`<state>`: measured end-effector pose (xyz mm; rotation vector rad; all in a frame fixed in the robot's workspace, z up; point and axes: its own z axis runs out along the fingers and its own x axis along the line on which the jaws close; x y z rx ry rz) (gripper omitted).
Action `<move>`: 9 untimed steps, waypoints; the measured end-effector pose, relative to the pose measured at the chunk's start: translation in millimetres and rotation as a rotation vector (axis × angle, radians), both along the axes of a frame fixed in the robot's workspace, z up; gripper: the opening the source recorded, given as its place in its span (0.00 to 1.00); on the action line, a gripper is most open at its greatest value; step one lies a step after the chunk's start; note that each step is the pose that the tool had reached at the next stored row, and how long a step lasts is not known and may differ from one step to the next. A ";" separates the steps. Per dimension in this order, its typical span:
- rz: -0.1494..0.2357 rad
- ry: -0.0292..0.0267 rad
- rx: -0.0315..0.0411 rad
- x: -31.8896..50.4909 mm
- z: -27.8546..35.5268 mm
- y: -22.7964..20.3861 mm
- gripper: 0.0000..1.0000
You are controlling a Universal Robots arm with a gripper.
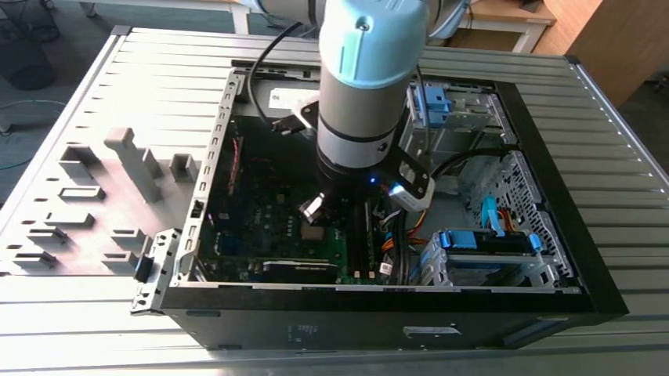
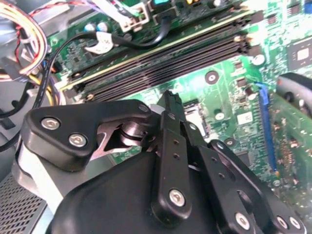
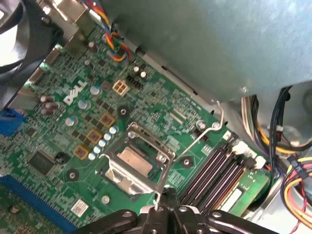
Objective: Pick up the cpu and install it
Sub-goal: 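Close the cpu cover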
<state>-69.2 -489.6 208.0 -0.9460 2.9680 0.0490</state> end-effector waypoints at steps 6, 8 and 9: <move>0.000 0.0000 0.0000 2.0 0.0 -11.6 0.11; 0.000 0.0000 0.0000 2.6 0.0 -14.8 0.11; 0.000 0.0000 0.0000 2.8 0.0 -15.6 0.11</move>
